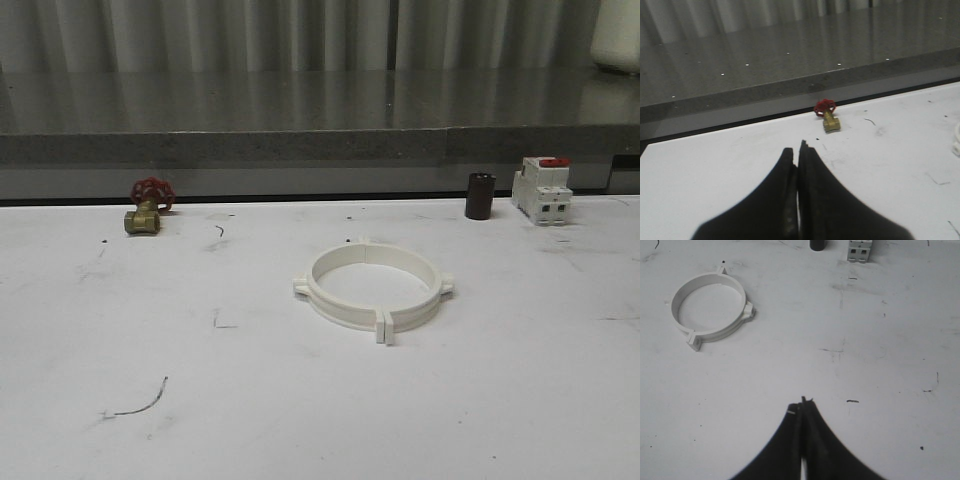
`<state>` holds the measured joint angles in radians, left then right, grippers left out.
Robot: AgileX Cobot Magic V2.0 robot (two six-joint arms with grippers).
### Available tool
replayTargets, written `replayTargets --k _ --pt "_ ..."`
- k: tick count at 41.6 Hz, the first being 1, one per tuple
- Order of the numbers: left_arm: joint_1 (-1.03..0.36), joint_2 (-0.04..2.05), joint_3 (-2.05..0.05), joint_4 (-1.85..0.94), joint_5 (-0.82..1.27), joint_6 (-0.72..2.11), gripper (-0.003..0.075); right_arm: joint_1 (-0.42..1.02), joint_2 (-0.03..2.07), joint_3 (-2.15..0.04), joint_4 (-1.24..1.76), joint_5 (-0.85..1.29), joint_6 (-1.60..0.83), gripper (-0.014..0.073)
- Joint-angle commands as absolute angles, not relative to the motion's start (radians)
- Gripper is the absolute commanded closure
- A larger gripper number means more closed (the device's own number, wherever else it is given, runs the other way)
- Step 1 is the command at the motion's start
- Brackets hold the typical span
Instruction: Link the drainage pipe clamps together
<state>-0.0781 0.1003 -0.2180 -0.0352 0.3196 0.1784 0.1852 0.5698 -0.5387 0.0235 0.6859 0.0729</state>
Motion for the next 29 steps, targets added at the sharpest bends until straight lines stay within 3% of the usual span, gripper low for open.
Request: replayTargets --k 1,18,29 --pt "-0.029 0.049 -0.177 -0.074 0.19 0.179 0.0741 0.181 0.568 -0.562 0.012 0.623 0.066 0.071" --pt "-0.013 -0.017 0.03 0.007 -0.06 0.0 0.0741 0.181 0.568 -0.562 0.012 0.624 0.066 0.071" --pt "-0.042 -0.017 0.027 0.009 -0.048 0.0 0.0741 0.181 0.569 -0.562 0.012 0.623 0.066 0.071"
